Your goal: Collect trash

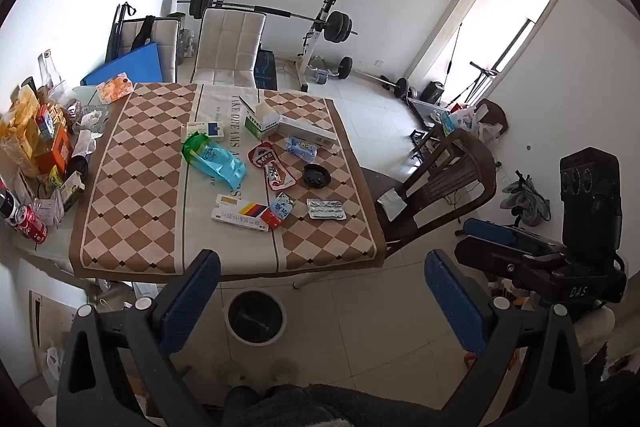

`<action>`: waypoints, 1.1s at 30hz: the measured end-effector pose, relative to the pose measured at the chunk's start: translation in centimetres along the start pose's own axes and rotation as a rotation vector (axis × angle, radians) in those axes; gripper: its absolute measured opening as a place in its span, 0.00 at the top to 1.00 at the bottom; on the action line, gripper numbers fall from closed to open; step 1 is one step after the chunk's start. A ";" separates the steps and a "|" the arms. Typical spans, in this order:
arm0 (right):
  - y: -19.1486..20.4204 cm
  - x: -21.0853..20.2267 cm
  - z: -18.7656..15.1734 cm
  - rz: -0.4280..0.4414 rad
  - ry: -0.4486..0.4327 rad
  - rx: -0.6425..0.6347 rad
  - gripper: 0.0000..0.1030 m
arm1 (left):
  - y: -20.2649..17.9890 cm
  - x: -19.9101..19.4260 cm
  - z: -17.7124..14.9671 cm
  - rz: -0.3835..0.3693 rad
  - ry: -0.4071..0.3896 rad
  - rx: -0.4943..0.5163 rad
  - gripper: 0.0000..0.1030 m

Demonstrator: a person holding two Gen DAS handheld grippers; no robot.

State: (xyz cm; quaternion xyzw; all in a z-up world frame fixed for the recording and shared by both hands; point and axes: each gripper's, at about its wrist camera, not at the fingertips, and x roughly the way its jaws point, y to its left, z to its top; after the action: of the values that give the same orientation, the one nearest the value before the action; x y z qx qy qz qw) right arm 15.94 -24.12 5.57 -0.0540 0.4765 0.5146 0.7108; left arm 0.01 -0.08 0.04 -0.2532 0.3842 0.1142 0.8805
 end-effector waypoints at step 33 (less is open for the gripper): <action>1.3 2.0 1.7 0.020 0.026 -0.005 0.00 | 0.1 0.0 0.0 -0.013 0.000 -0.007 0.00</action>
State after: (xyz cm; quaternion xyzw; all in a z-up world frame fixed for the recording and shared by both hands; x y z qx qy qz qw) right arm 16.04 -21.24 5.55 -0.0576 0.4852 0.5222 0.6990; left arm -0.04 0.02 0.05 -0.2586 0.3824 0.1097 0.8803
